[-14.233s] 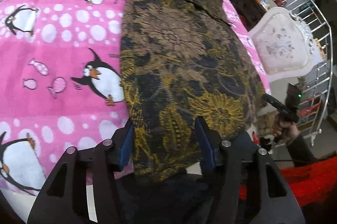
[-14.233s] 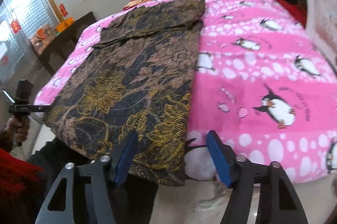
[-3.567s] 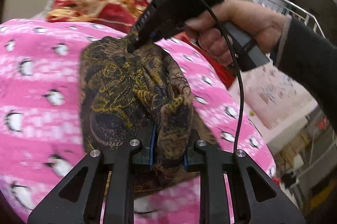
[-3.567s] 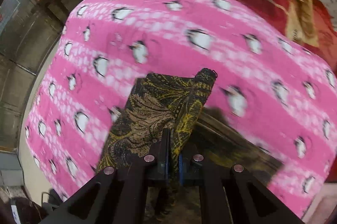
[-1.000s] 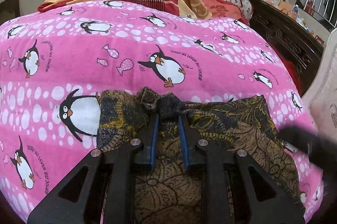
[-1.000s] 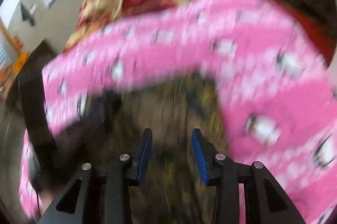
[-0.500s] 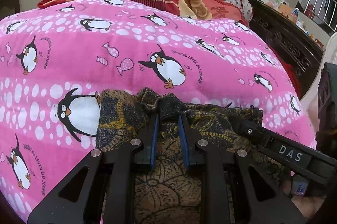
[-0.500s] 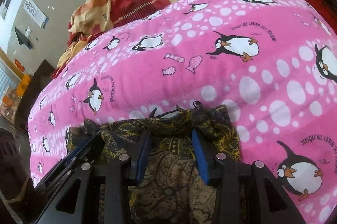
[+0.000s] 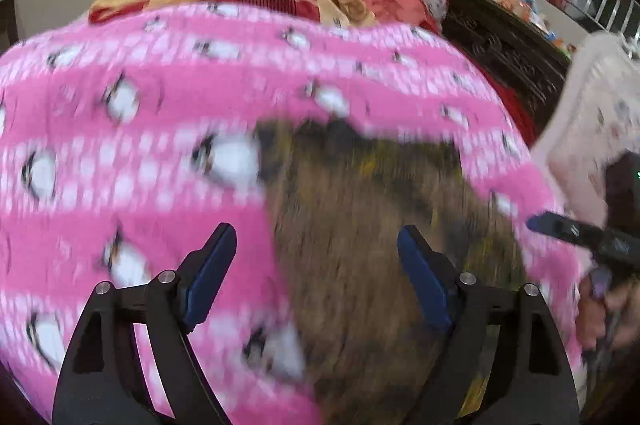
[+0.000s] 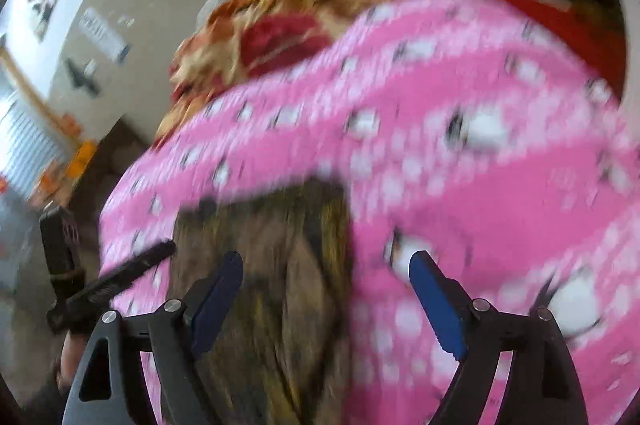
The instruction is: Fold small clothes
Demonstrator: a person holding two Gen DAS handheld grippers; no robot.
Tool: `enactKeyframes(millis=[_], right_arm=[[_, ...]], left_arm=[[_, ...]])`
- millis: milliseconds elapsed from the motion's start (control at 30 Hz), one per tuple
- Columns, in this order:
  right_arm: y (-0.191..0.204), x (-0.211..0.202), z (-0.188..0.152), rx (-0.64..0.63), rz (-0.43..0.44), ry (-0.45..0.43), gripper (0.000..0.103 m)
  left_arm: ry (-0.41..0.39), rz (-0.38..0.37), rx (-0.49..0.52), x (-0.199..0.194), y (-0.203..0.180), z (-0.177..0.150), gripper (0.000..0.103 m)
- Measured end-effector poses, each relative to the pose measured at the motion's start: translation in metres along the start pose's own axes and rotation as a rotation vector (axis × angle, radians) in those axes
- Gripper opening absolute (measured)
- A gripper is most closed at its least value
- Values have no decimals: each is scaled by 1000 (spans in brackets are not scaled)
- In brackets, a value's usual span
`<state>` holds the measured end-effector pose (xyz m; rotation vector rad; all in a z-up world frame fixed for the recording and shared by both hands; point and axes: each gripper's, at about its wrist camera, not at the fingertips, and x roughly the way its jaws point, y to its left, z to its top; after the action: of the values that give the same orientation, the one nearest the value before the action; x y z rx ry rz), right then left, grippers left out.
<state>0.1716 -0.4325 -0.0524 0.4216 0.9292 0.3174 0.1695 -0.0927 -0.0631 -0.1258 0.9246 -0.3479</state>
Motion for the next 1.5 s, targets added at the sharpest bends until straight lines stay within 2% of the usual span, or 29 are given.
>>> enactKeyframes(millis=[133,200,233,300,367,433,567,633,700,767,833,900,967,1033,1100,1167,1267,1333,1400,1500], right_arm=[[-24,28,-32,44,127,89,83],[-30,35,-39,40,178,77,84],[-29,36,-40,22,218,67,86],[-25,46,-39,20,367,130,86],[-19,58,-39,8,424,211,85],[-13,68,-37,-50,380,213,81],[-21,83,-16,24,359,126,75],[-22,92,-10,44,385,134,75],[-15,95,-11,1,442,199,76],[-13,93,-12,-51,506,243,75],[-19,94,-11,-46,509,222,69],[-29,98,-6,25,488,173,65],[-27,100,-4,41,467,150,66],[-20,99,-9,-18,459,161,69],[-19,95,-15,-52,505,191,71],[-24,92,-17,-42,534,208,70],[-17,97,-16,-38,460,204,70],[-5,101,-13,-56,409,203,77],[-1,101,-13,-75,410,211,82],[-2,100,-16,-106,424,200,83]], left_arm=[[89,-170,-123,11,18,-42,83],[24,-207,-126,5,14,-53,85],[32,-237,-126,7,12,-53,87],[29,-259,-108,10,3,-54,89],[31,-263,-74,14,-4,-51,90],[29,-269,-73,18,-5,-45,90],[33,-293,-116,24,-1,-38,90],[58,-315,-97,21,-1,-40,90],[97,-411,-62,18,-2,-42,90],[117,-460,-44,20,-4,-42,91],[124,-480,-44,26,-2,-37,91],[127,-506,-104,33,2,-31,91],[136,-501,-106,35,-3,-30,91],[149,-507,-48,30,-12,-33,91],[154,-487,11,27,-16,-35,91],[150,-457,14,31,-16,-33,90],[119,-390,-7,34,-24,-27,90],[106,-378,-30,35,-24,-29,90],[89,-384,-89,34,-18,-29,83],[87,-388,-200,38,0,-31,45]])
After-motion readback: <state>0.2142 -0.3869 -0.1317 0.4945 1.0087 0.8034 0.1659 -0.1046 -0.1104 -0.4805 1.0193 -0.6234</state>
